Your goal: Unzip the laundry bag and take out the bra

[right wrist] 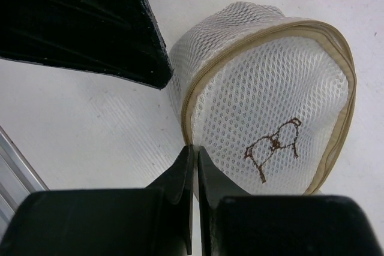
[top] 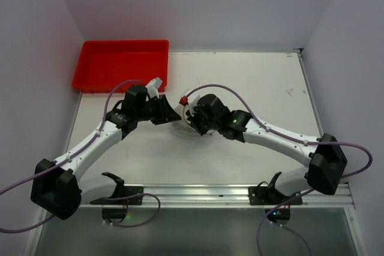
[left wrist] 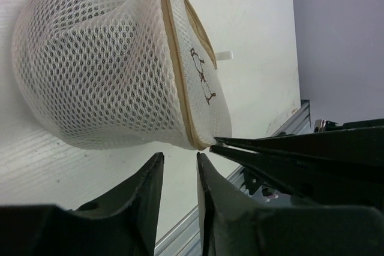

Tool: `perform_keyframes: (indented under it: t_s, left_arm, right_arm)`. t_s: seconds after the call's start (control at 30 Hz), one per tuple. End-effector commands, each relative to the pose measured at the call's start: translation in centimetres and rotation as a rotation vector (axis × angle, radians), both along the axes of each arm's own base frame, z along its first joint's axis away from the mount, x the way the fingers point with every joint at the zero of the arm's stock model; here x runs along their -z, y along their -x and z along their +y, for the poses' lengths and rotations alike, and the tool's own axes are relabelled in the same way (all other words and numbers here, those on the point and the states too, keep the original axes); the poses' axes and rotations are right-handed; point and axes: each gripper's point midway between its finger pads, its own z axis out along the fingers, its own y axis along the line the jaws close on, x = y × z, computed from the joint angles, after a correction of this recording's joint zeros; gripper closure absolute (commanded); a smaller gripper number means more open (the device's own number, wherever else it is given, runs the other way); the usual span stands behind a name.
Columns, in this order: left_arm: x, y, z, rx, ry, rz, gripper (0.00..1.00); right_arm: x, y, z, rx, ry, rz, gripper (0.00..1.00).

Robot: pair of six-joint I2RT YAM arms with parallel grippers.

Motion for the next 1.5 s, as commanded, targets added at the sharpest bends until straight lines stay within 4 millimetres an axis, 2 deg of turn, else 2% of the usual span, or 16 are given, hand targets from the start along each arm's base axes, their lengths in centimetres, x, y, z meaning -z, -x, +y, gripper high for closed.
perform_keyframes:
  t_s: [0.0,0.2,0.3,0.53,0.7,0.8,0.83,0.9,0.97,1.1,1.13,1.2,1.27,1.3,1.33,1.47]
  left_arm:
    - [-1.4,-0.1,0.3,-0.01,0.019,-0.041,0.65]
    - [-0.9,-0.1,0.1,-0.02,0.034,-0.027,0.62]
    - [-1.3,-0.3,-0.3,-0.013,0.062,-0.034,0.54]
    - [-1.6,-2.6,-0.3,-0.079,0.045,-0.059,0.44]
    - [0.6,-4.3,-0.7,-0.118,0.003,-0.002,0.51]
    - [0.7,-4.6,-1.7,-0.107,-0.006,-0.009,0.56]
    - [0.8,-5.0,-1.6,-0.126,-0.023,-0.02,0.59]
    - [1.4,-5.1,-1.5,-0.141,-0.053,-0.014,0.76]
    - [2.2,-4.9,-1.1,-0.157,-0.074,0.005,0.98]
    - [4.2,-3.4,0.0,-0.173,-0.107,0.049,1.0]
    - [4.6,-2.9,0.2,-0.172,-0.109,0.057,1.0]
    - [5.7,-1.8,0.7,-0.175,-0.116,0.08,1.0]
    - [6.2,-0.9,0.9,-0.168,-0.116,0.093,1.0]
    - [6.6,-0.3,1.1,-0.164,-0.118,0.099,1.0]
    - [6.6,-0.1,1.1,-0.162,-0.116,0.099,1.0]
    - [6.7,0.8,1.0,-0.148,-0.112,0.097,1.0]
  right_arm:
    - [-2.6,-0.3,-0.3,0.041,-0.083,-0.038,1.0]
    - [-4.2,0.3,-0.3,0.053,-0.167,-0.043,1.0]
    - [-4.5,0.2,-0.5,0.077,-0.181,-0.042,1.0]
    - [-7.0,-0.6,-2.1,0.208,-0.31,-0.113,1.0]
    - [-8.0,0.0,-3.0,0.234,-0.385,-0.129,1.0]
    - [-7.7,-0.1,-3.5,0.256,-0.378,-0.129,1.0]
    - [-7.8,-0.1,-3.9,0.272,-0.383,-0.131,1.0]
    - [-7.5,-0.5,-5.1,0.356,-0.4,-0.142,1.0]
    - [-7.0,-0.5,-6.9,0.439,-0.422,-0.151,1.0]
    - [-3.4,-0.4,-13.4,0.841,-0.463,-0.086,1.0]
    - [-1.3,0.2,-14.8,0.92,-0.448,-0.048,1.0]
    - [1.3,1.8,-17.6,1.1,-0.484,0.053,0.94]
    - [4.3,3.6,-19.5,1.187,-0.451,0.123,0.79]
    - [4.2,4.0,-19.6,1.215,-0.518,0.161,0.61]
    - [5.0,4.6,-19.6,1.211,-0.516,0.195,0.54]
    - [3.0,4.8,-18.7,1.153,-0.608,0.218,0.33]
